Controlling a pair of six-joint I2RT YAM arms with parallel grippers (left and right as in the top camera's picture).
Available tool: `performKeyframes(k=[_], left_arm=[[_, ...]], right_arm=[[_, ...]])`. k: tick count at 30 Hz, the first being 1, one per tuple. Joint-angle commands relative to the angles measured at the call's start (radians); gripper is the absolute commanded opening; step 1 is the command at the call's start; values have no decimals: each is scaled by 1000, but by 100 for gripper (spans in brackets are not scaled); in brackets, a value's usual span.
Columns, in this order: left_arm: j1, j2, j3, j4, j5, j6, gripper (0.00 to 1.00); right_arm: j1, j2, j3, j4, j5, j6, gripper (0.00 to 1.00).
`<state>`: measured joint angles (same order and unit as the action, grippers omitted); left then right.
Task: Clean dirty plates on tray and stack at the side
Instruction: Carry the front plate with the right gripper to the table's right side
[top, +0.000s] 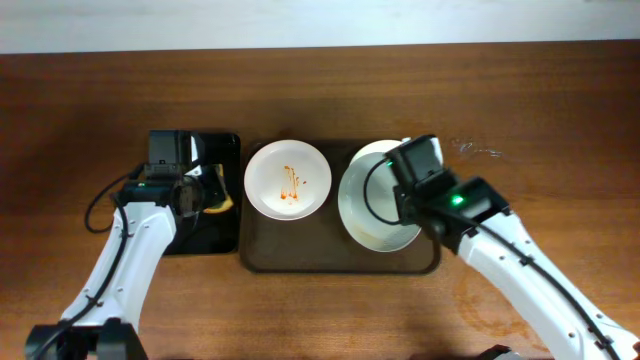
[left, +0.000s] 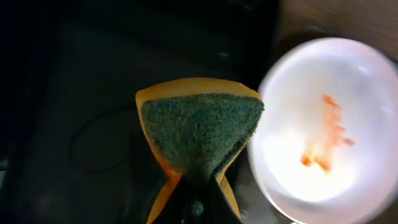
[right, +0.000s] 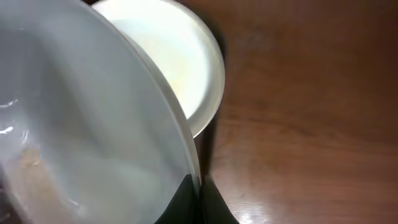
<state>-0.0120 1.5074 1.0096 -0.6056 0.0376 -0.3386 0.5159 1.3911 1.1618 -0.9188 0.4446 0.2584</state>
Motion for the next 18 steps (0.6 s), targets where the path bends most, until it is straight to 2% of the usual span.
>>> performKeyframes(k=[1, 3, 8, 18], left_arm=[[22, 60, -1, 27, -101, 49, 0], [22, 75, -1, 38, -114, 49, 0], [22, 75, -1, 40, -114, 48, 0], [22, 75, -1, 41, -113, 48, 0]], right_arm=[[109, -9, 17, 46, 294, 12, 4], [169, -6, 17, 77, 401, 6, 4], [258, 5, 17, 98, 490, -25, 4], [269, 6, 17, 115, 502, -2, 4]])
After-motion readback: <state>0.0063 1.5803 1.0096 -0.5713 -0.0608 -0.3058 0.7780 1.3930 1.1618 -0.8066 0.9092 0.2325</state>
